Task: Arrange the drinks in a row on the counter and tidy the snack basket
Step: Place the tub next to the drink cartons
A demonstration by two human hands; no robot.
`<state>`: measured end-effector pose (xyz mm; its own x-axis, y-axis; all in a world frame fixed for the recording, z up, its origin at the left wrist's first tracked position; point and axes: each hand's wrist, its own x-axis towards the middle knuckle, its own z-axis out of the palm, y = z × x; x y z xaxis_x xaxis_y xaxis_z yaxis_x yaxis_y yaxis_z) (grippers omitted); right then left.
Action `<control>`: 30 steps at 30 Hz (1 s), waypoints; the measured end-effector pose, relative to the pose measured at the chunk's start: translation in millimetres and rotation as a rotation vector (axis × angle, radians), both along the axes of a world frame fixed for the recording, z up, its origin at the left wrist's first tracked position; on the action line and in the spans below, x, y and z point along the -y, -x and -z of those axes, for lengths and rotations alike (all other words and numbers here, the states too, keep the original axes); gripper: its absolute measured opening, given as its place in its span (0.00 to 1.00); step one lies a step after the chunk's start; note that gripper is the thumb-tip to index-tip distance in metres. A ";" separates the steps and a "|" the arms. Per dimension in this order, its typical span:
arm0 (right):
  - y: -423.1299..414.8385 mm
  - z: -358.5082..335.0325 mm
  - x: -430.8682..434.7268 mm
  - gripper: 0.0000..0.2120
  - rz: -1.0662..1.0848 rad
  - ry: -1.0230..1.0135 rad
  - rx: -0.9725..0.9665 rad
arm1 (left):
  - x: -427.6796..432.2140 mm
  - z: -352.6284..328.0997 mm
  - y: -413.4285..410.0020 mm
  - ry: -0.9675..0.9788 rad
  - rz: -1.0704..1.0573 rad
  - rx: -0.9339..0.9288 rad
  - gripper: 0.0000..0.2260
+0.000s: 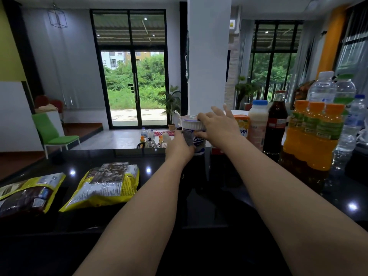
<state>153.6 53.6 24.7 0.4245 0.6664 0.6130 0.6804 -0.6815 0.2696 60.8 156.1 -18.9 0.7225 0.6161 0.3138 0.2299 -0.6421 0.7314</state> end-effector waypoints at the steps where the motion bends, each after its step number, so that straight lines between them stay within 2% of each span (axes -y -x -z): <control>1: -0.9 0.4 1.2 0.26 -0.005 -0.011 0.006 | -0.4 0.7 -0.4 0.001 0.004 0.006 0.25; 9: -2.5 8.1 11.3 0.27 0.016 -0.062 -0.053 | 2.4 4.5 0.1 0.034 -0.002 0.060 0.21; 13: -1.9 10.1 11.2 0.27 0.010 -0.085 -0.076 | 5.2 4.2 0.9 0.034 -0.008 0.087 0.23; 16: -1.0 12.1 11.2 0.26 0.008 -0.098 -0.075 | 6.6 3.7 1.4 -0.026 0.021 0.057 0.23; 22: 6.7 13.9 12.5 0.27 0.004 -0.125 -0.074 | 10.1 3.0 5.1 -0.030 0.042 0.021 0.23; 25: 14.4 12.4 17.9 0.29 -0.020 -0.146 -0.095 | 14.8 -3.3 13.0 -0.059 0.031 0.008 0.24; 30: 36.8 7.4 32.6 0.30 -0.036 -0.170 -0.116 | 25.8 -15.3 35.3 -0.218 0.045 0.018 0.19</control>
